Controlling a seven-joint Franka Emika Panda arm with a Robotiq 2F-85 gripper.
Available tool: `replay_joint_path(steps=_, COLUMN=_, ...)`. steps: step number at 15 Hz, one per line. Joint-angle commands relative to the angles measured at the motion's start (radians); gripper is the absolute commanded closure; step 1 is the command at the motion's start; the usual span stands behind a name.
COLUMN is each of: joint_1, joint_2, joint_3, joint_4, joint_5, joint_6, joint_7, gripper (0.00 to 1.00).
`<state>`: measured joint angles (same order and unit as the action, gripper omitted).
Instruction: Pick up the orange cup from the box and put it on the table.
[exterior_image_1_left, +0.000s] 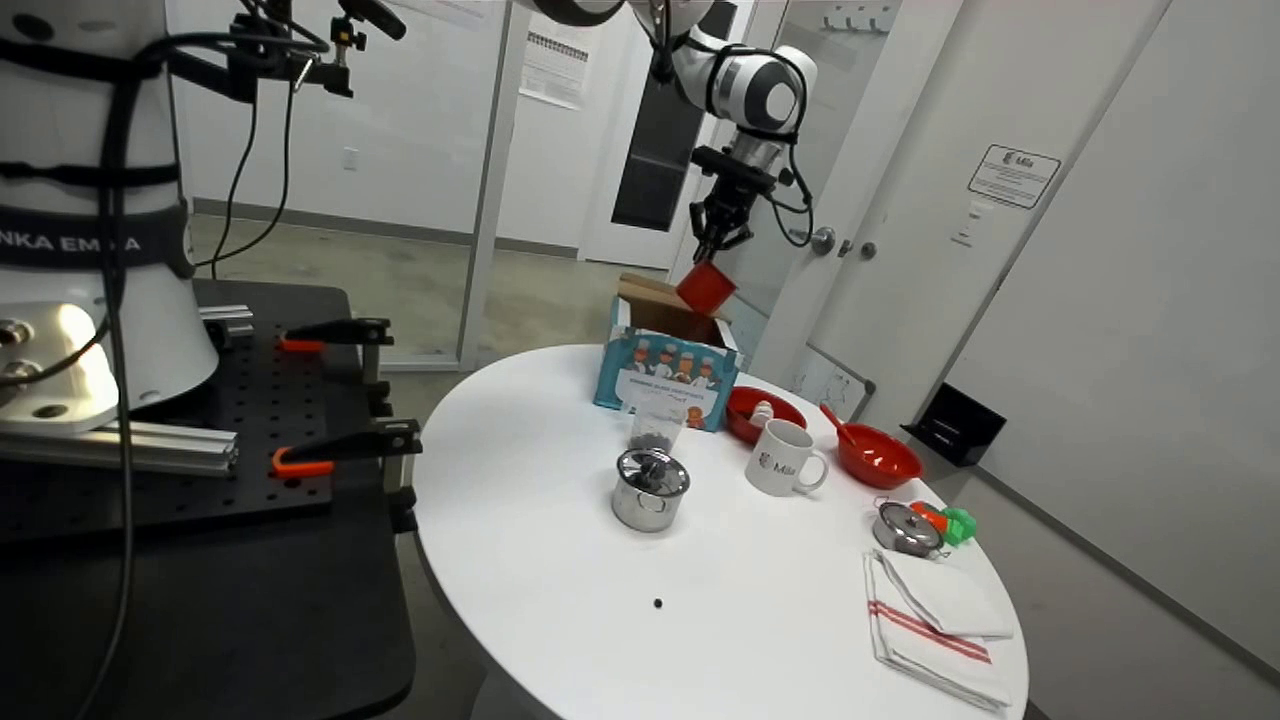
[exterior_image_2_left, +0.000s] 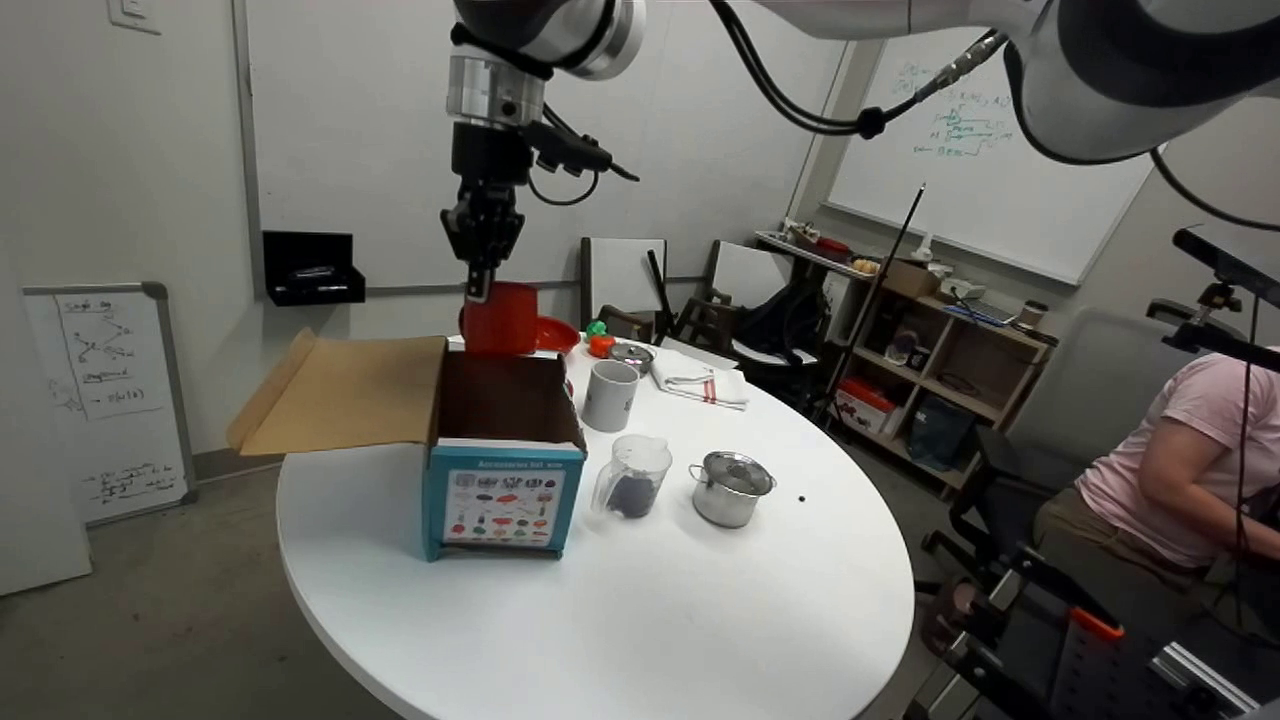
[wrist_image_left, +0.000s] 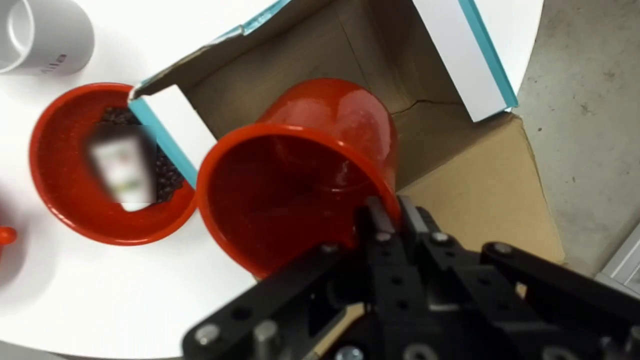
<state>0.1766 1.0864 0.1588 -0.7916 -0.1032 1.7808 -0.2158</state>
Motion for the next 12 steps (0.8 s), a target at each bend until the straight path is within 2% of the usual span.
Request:
replay_joint_path(steps=1, joint_1=-0.027, joint_2=-0.160, joint_3=-0.028, joint_4=-0.175, joint_5=-0.004, joint_6=0.049, joint_7=0.093, gripper=0.98)
replay_joint_path(steps=9, joint_1=-0.079, joint_2=-0.449, joint_3=-0.099, joint_4=-0.506, joint_5=0.014, joint_6=0.193, joint_7=0.442, gripper=0.98)
replay_joint_path(steps=12, joint_1=-0.075, joint_2=-0.540, joint_3=-0.155, joint_4=-0.629, joint_5=0.051, joint_6=0.223, joint_7=0.561, gripper=0.98)
